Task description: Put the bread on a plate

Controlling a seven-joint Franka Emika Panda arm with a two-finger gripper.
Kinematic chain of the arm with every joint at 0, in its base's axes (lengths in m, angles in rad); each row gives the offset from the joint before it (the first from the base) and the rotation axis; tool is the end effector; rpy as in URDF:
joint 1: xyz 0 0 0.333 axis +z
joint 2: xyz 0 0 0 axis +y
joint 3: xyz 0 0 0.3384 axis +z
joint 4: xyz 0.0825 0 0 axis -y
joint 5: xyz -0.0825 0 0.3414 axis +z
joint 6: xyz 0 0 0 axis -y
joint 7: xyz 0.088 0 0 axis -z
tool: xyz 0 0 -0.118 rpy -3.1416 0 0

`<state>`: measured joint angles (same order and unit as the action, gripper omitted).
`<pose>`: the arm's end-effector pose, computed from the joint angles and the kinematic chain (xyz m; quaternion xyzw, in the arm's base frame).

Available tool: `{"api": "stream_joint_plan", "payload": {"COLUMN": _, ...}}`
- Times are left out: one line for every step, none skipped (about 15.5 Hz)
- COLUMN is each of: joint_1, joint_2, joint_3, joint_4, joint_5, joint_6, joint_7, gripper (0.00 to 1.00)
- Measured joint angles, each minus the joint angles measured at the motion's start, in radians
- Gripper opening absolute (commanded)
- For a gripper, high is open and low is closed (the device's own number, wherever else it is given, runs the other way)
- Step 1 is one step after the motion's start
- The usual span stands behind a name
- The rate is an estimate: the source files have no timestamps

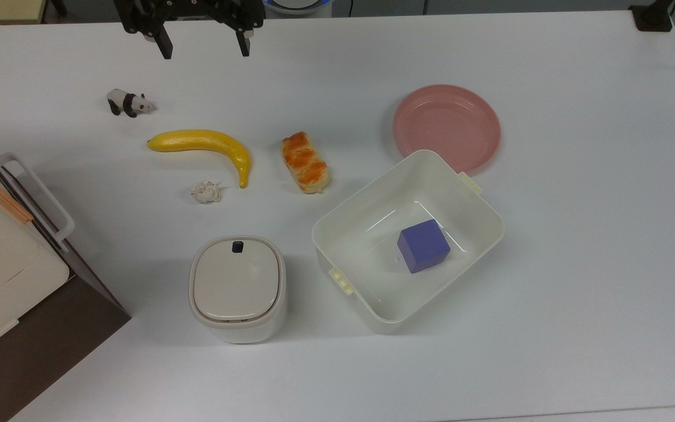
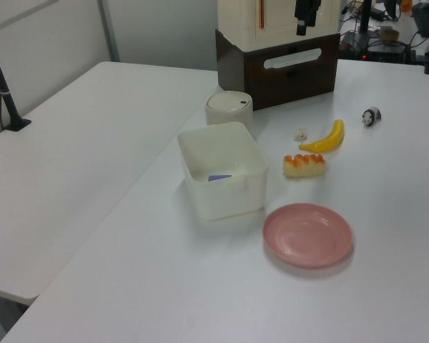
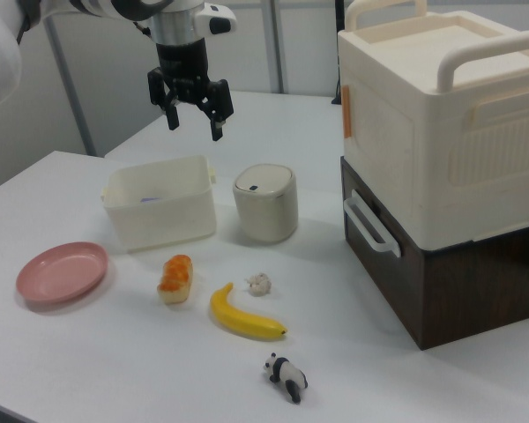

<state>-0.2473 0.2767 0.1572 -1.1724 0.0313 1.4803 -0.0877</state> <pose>0.5877 -0.0661 0.6460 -0.9992 0.0028 -0.0206 0.0352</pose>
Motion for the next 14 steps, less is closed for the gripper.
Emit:
{"api": "stream_joint_plan", "payload": {"joint_1": 0.0, "joint_2": 0.0, "joint_3": 0.0, "joint_4": 0.0, "joint_5": 0.0, "joint_6": -0.011, "joint_7": 0.0, "gripper": 1.0}}
{"api": "stream_joint_plan", "payload": {"joint_1": 0.0, "joint_2": 0.0, "joint_3": 0.0, "joint_4": 0.0, "joint_5": 0.002, "joint_6": -0.011, "joint_7": 0.0, "gripper": 1.0}}
{"api": "stream_joint_plan", "payload": {"joint_1": 0.0, "joint_2": 0.0, "joint_3": 0.0, "joint_4": 0.0, "joint_5": 0.004, "joint_6": -0.011, "joint_7": 0.0, "gripper": 1.0}}
{"api": "stream_joint_plan", "payload": {"joint_1": 0.0, "joint_2": 0.0, "joint_3": 0.0, "joint_4": 0.0, "joint_5": 0.004, "joint_6": -0.011, "joint_7": 0.0, "gripper": 1.0}}
{"api": "stream_joint_plan", "payload": {"joint_1": 0.0, "joint_2": 0.0, "joint_3": 0.001, "joint_4": 0.0, "joint_5": 0.004, "joint_6": -0.011, "joint_7": 0.0, "gripper": 1.0}}
{"api": "stream_joint_plan", "payload": {"joint_1": 0.0, "joint_2": 0.0, "joint_3": 0.001, "joint_4": 0.0, "joint_5": 0.004, "joint_6": -0.011, "joint_7": 0.0, "gripper": 1.0}}
{"api": "stream_joint_plan", "payload": {"joint_1": 0.0, "joint_2": 0.0, "joint_3": 0.002, "joint_4": 0.0, "joint_5": 0.004, "joint_6": -0.011, "joint_7": 0.0, "gripper": 1.0}}
{"api": "stream_joint_plan", "payload": {"joint_1": 0.0, "joint_2": 0.0, "joint_3": 0.003, "joint_4": 0.0, "joint_5": 0.004, "joint_6": -0.011, "joint_7": 0.0, "gripper": 1.0}}
{"api": "stream_joint_plan", "payload": {"joint_1": 0.0, "joint_2": 0.0, "joint_3": 0.003, "joint_4": 0.0, "joint_5": 0.004, "joint_6": -0.011, "joint_7": 0.0, "gripper": 1.0}}
{"api": "stream_joint_plan", "payload": {"joint_1": 0.0, "joint_2": 0.0, "joint_3": 0.003, "joint_4": 0.0, "joint_5": 0.004, "joint_6": -0.012, "joint_7": 0.0, "gripper": 1.0}}
{"api": "stream_joint_plan", "payload": {"joint_1": 0.0, "joint_2": 0.0, "joint_3": 0.003, "joint_4": 0.0, "joint_5": 0.004, "joint_6": -0.014, "joint_7": 0.0, "gripper": 1.0}}
{"api": "stream_joint_plan", "payload": {"joint_1": 0.0, "joint_2": 0.0, "joint_3": 0.003, "joint_4": 0.0, "joint_5": 0.004, "joint_6": -0.015, "joint_7": 0.0, "gripper": 1.0}}
{"api": "stream_joint_plan", "payload": {"joint_1": 0.0, "joint_2": 0.0, "joint_3": 0.003, "joint_4": 0.0, "joint_5": 0.004, "joint_6": -0.015, "joint_7": 0.0, "gripper": 1.0}}
{"api": "stream_joint_plan", "payload": {"joint_1": 0.0, "joint_2": 0.0, "joint_3": 0.003, "joint_4": 0.0, "joint_5": 0.004, "joint_6": -0.015, "joint_7": 0.0, "gripper": 1.0}}
